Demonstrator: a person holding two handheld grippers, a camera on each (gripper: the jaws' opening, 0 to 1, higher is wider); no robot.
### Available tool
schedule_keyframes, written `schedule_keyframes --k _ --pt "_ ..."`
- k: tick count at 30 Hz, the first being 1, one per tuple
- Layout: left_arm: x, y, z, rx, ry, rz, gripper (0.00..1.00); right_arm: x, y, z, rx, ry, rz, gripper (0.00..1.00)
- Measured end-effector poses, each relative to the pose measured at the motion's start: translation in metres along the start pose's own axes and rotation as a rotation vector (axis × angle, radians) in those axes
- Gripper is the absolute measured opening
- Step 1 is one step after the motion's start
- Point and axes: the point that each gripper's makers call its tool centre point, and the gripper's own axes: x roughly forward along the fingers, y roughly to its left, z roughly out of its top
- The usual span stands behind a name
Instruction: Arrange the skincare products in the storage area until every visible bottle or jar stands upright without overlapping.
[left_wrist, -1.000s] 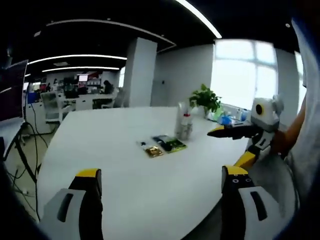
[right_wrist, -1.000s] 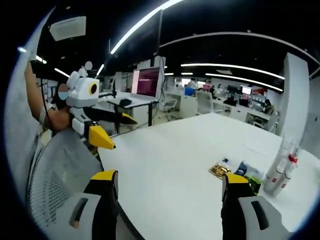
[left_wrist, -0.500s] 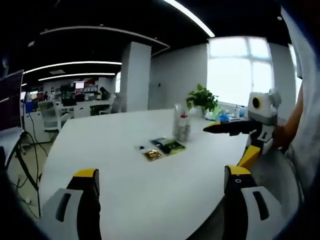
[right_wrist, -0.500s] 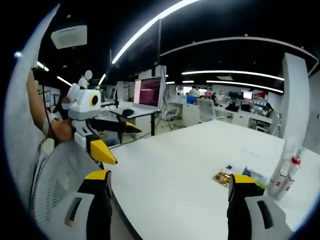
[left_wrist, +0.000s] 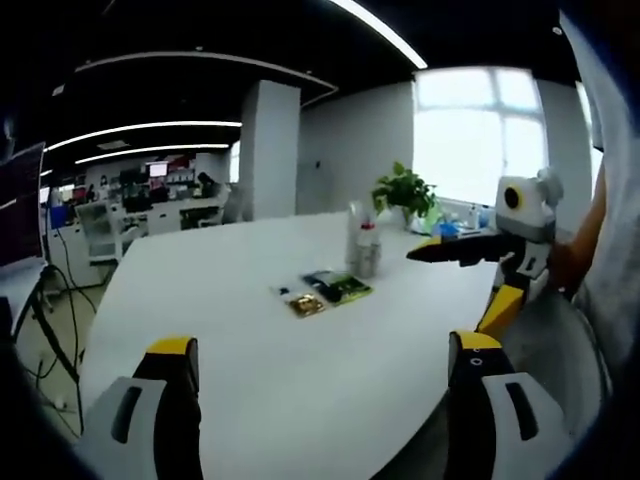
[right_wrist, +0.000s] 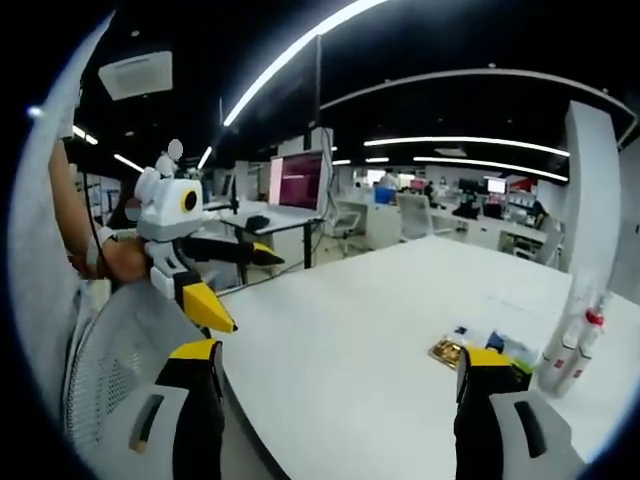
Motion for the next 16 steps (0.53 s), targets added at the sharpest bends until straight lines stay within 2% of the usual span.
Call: schedule_keyframes --k 16 --pt "0.0019 0.0006 -0.0065 0.003 0.032 0.011 0.99 0.0005 0.0051 -0.0055 -0.023 0.028 0.02 0.95"
